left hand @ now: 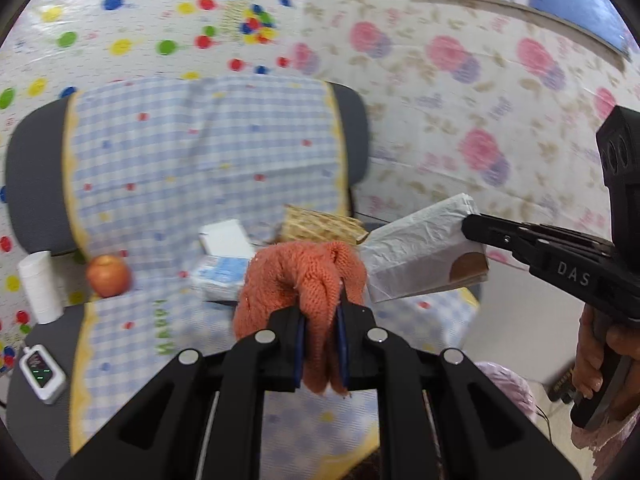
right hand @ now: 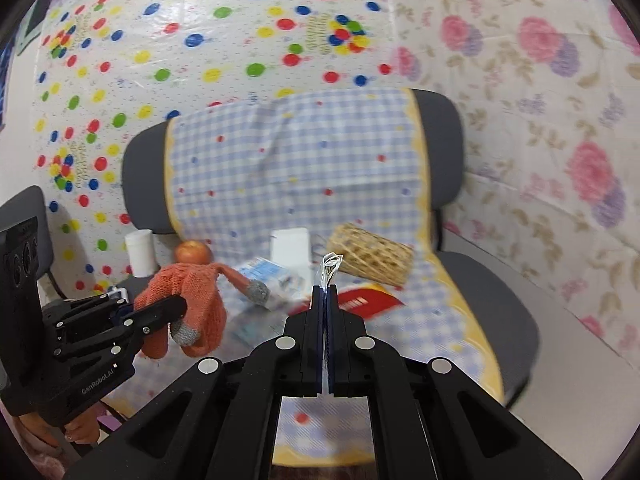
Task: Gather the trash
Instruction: 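Lift the orange glove with the left tool while the right tool grasps the white paper bag, then open both tools over the wastebasket to drop the glove and paper bag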
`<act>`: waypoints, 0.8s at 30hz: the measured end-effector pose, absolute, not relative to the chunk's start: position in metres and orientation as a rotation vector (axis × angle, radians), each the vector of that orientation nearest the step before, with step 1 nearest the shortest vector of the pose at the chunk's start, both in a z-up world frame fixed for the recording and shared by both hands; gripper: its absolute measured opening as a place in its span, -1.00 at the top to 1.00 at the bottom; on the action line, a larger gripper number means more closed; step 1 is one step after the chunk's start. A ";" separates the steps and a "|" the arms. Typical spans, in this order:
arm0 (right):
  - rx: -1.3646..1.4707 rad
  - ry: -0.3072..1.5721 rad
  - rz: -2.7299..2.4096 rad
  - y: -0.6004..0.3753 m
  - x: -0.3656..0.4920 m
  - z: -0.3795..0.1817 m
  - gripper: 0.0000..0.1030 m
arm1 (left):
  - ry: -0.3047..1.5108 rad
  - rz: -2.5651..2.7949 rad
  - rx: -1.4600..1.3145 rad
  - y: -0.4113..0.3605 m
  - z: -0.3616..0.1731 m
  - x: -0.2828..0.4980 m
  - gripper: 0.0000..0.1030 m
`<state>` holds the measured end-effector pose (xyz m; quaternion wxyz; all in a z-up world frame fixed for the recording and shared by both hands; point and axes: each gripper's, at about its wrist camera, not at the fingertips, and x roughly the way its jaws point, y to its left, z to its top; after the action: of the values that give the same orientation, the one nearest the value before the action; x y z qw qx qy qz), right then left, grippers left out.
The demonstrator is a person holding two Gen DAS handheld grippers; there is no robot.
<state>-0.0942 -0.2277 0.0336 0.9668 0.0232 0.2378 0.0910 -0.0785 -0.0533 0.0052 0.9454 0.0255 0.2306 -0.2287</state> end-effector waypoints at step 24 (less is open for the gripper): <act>0.123 0.669 -0.316 -0.362 -0.233 -0.035 0.95 | 0.619 -0.969 0.291 -0.236 -0.072 -0.142 0.78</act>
<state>-0.2327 -0.3615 -0.0351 0.9305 0.0601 0.3269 -0.1541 -0.1424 -0.2358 -0.0725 0.8293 0.1370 0.2917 -0.4566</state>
